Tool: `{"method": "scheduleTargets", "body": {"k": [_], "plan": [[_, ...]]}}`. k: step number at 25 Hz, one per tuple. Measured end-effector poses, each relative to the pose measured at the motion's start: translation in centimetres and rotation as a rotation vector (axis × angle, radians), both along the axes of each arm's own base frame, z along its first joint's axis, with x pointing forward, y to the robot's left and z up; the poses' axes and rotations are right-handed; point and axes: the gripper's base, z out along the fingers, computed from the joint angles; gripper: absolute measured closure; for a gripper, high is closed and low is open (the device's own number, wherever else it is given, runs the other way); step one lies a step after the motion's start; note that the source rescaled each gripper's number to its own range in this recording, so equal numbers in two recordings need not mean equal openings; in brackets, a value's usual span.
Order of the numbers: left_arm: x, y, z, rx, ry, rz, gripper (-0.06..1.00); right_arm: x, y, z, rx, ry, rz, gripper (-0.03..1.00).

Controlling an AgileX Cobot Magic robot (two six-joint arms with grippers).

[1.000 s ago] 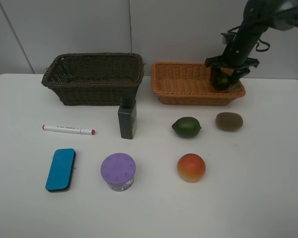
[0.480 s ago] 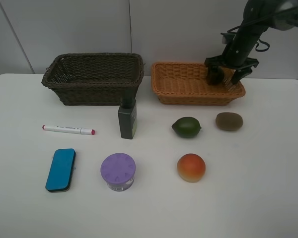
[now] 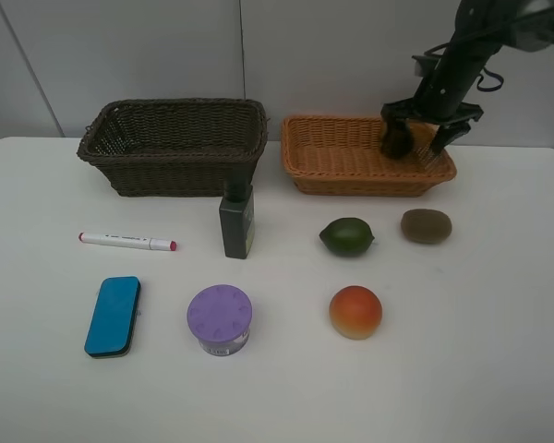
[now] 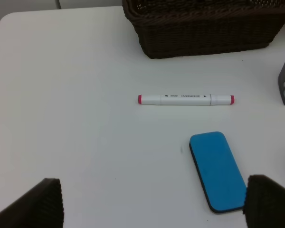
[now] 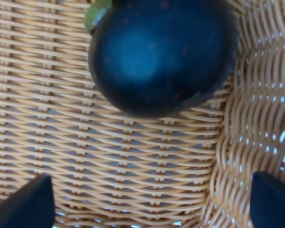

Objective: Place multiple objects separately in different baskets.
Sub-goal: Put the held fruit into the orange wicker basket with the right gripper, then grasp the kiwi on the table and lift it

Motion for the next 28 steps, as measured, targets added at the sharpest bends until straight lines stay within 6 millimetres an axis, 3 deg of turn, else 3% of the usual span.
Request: {"method": "scheduleTargets", "body": {"k": [11,16,22,28], "plan": [[0.0,0.0,0.0,0.0,0.0,0.0,-0.06,-1.3,0.0,7.1,0.009,-0.14,0.002,0.0],[0.0,0.0,0.0,0.0,0.0,0.0,-0.06,-3.3,0.3,10.5,0.019,-0.186,-0.011,0.0],[0.0,0.0,0.0,0.0,0.0,0.0,-0.06,-7.1,0.0,10.9,0.013,-0.108,-0.013,-0.02],[0.0,0.0,0.0,0.0,0.0,0.0,-0.06,-10.3,-0.2,7.3,-0.011,0.055,0.036,-0.02]]}}
